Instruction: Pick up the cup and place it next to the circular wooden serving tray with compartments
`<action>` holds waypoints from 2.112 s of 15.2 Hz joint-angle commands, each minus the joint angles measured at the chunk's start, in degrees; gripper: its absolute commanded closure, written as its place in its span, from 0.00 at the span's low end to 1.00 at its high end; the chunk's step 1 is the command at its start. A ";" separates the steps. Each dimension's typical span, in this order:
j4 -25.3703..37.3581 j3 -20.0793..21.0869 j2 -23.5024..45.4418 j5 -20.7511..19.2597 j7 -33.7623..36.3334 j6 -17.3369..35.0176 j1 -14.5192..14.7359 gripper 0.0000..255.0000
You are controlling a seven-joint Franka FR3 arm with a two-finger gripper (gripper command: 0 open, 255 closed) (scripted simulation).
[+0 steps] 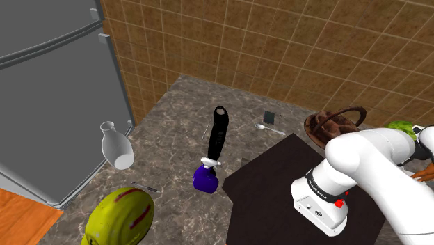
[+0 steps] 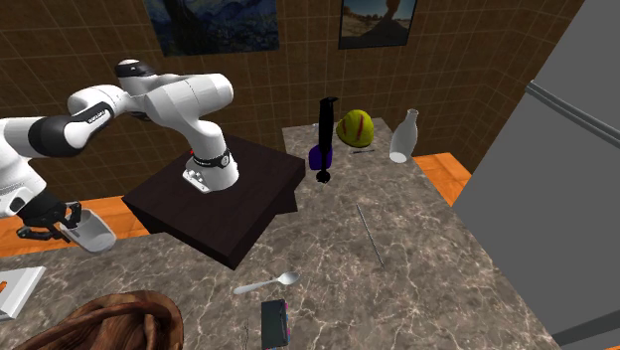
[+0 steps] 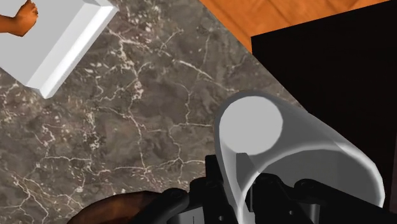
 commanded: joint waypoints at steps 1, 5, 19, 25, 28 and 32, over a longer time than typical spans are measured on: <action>-0.14 -1.58 -0.28 -1.38 -0.33 0.76 -0.53 1.00; -0.04 -4.76 -0.31 -3.84 -0.71 2.70 -1.06 1.00; 0.24 -7.46 -0.31 -5.92 -1.02 4.41 -1.38 0.00; -0.34 -1.73 0.57 -0.91 -0.54 1.48 -1.03 0.00; -0.37 -0.21 0.81 0.43 -0.41 0.73 -0.86 0.00; -0.37 -0.21 0.82 0.43 -0.41 0.74 -0.86 0.00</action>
